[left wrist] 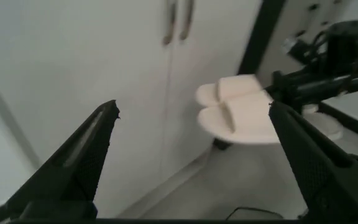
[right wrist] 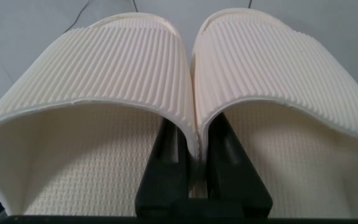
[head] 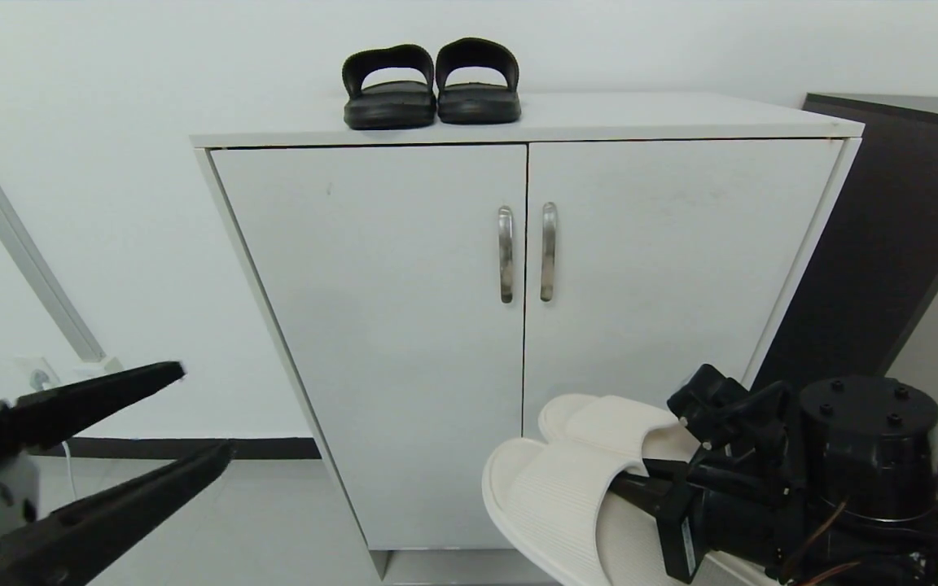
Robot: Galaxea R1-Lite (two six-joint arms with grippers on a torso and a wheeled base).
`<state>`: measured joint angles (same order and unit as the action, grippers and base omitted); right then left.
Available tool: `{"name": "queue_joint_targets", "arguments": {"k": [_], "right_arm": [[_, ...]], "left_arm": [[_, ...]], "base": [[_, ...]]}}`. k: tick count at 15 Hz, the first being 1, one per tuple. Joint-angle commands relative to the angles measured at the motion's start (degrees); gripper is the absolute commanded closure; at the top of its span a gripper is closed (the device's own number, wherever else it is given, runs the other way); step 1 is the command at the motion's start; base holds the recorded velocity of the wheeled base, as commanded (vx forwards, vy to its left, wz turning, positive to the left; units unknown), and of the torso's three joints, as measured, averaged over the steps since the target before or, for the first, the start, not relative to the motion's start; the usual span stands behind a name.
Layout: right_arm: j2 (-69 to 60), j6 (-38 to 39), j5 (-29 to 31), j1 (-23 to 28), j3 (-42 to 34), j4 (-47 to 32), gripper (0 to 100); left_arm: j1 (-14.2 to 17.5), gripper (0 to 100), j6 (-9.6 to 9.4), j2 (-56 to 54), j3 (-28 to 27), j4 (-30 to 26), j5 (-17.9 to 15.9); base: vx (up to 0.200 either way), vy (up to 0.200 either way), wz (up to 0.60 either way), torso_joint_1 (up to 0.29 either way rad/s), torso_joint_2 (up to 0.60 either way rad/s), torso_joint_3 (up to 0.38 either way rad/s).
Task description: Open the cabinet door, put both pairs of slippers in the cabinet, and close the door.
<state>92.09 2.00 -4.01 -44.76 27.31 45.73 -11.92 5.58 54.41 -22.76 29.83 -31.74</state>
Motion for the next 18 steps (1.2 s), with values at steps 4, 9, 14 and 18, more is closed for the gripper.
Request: {"name": "queue_joint_targets", "arguments": {"k": [4, 9, 14, 18], "right_arm": [[0.20, 0.02, 0.06, -0.76, -0.06, 0.24, 100], [0.46, 0.02, 0.06, -1.55, -0.68, 0.06, 100], [1.08, 0.02, 0.06, -1.91, -0.59, 0.24, 100], [1.25, 0.02, -0.03, -1.91, -0.59, 0.24, 100]], "left_arm": [[-18.49, 0, 4.00, 24.87, -7.12, 14.03, 9.33], [-23.67, 0, 6.81, 35.07, -19.25, 16.84, 8.98], [-25.96, 0, 8.22, 40.34, -29.54, 12.45, 5.38], [-25.96, 0, 11.38, 42.10, -36.48, 6.91, 3.09]], "base": [[0.000, 0.000, 0.00, 0.000, 0.00, 0.000], [0.000, 0.000, 0.00, 0.000, 0.00, 0.000], [0.000, 0.000, 0.00, 0.000, 0.00, 0.000], [0.000, 0.000, 0.00, 0.000, 0.00, 0.000]]}}
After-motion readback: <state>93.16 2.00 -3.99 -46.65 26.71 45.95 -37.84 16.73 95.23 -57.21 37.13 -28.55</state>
